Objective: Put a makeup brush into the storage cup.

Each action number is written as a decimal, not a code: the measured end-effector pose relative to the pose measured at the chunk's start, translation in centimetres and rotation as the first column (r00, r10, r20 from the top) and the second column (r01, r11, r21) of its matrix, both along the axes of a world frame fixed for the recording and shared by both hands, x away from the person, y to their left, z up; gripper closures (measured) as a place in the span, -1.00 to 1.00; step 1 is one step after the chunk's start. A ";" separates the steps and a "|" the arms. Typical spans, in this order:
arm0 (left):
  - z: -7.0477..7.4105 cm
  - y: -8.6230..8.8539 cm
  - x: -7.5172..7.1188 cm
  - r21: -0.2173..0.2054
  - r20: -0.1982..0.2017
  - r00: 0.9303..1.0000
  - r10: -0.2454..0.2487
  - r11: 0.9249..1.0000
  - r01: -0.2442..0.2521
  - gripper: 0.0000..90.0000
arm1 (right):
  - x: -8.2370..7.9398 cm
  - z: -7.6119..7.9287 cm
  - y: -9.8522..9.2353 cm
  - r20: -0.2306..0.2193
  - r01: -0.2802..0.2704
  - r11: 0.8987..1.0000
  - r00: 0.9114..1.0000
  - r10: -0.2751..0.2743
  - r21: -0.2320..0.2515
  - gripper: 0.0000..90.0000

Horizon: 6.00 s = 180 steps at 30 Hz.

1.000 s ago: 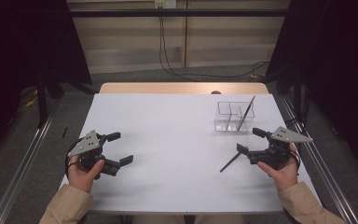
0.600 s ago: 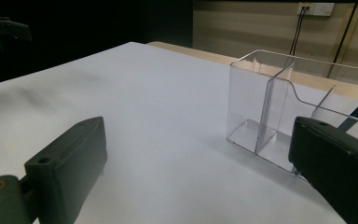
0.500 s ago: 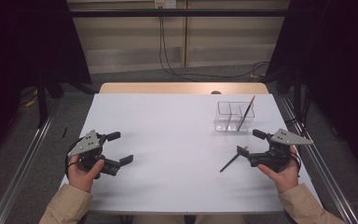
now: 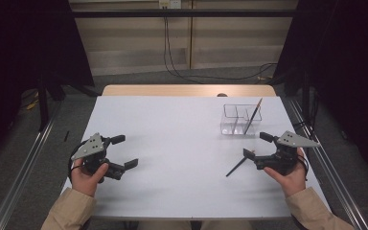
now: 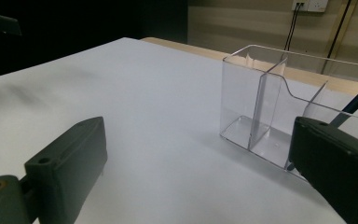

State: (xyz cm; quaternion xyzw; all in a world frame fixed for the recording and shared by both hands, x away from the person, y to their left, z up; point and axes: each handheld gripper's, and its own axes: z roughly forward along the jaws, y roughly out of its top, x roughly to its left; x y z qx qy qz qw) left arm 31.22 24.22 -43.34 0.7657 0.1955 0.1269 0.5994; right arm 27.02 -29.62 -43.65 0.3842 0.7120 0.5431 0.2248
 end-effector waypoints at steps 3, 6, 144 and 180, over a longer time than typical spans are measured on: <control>0.0 -0.1 0.1 0.003 0.004 1.000 -0.001 1.000 0.001 -1.00 | 0.3 -0.1 0.2 -0.003 -0.009 1.000 1.000 0.009 -0.010 -0.92; 0.0 -0.1 0.1 0.000 0.000 1.000 -0.002 1.000 0.002 -1.00 | 0.6 -0.1 0.4 -0.006 -0.016 1.000 1.000 0.016 -0.019 -0.92; 0.0 -0.4 0.3 0.015 0.000 1.000 -0.014 1.000 0.014 -1.00 | 5.6 -2.0 1.7 -0.656 0.033 0.945 0.711 -0.251 -0.326 -0.36; 0.0 -0.3 0.4 0.007 0.000 1.000 -0.016 1.000 0.016 -1.00 | 6.9 -1.7 2.6 -0.643 0.000 0.878 0.681 -0.351 -0.479 0.46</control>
